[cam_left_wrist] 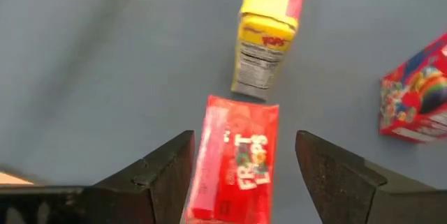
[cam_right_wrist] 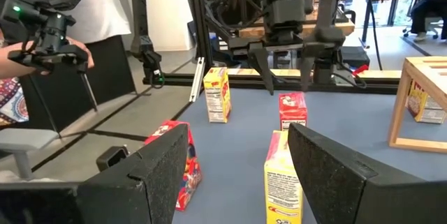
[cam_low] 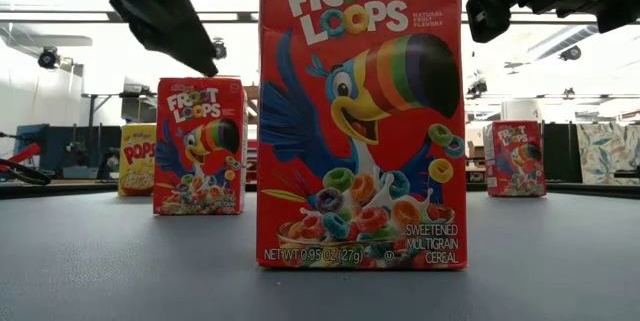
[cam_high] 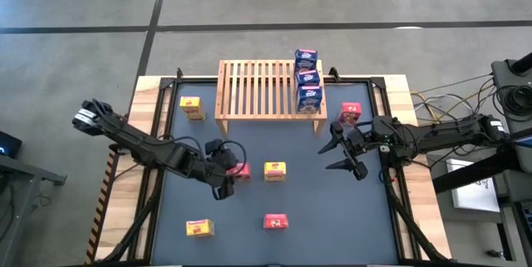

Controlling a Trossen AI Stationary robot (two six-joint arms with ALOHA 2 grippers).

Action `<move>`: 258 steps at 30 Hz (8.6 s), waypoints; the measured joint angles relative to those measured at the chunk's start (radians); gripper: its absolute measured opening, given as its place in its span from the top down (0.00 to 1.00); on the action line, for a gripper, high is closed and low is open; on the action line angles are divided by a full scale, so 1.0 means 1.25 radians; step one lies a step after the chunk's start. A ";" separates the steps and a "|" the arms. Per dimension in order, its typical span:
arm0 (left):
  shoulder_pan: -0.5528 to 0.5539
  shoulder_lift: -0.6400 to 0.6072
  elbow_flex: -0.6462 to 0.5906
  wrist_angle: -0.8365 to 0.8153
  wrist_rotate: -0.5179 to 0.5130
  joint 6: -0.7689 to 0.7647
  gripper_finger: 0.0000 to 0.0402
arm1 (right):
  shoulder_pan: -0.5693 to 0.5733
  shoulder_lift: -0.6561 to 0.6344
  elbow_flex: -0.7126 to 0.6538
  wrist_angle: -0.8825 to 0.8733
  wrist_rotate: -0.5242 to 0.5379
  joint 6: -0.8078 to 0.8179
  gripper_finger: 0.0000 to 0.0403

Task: Stack cereal on shelf
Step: Put the middle red cereal box on the shelf

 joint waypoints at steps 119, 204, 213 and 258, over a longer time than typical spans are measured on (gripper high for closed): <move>-0.064 -0.187 -0.166 0.132 -0.081 -0.076 0.05 | 0.000 0.000 -0.002 -0.033 0.042 -0.029 0.42; -0.078 0.018 -0.098 0.121 -0.120 0.113 0.55 | 0.000 0.000 -0.004 -0.036 0.043 -0.036 0.42; -0.078 0.003 -0.028 0.036 -0.125 0.134 0.56 | 0.000 0.000 -0.004 -0.036 0.043 -0.037 0.42; -0.018 -0.187 0.029 0.189 -0.219 0.407 0.56 | 0.000 0.000 -0.004 -0.036 0.043 -0.036 0.42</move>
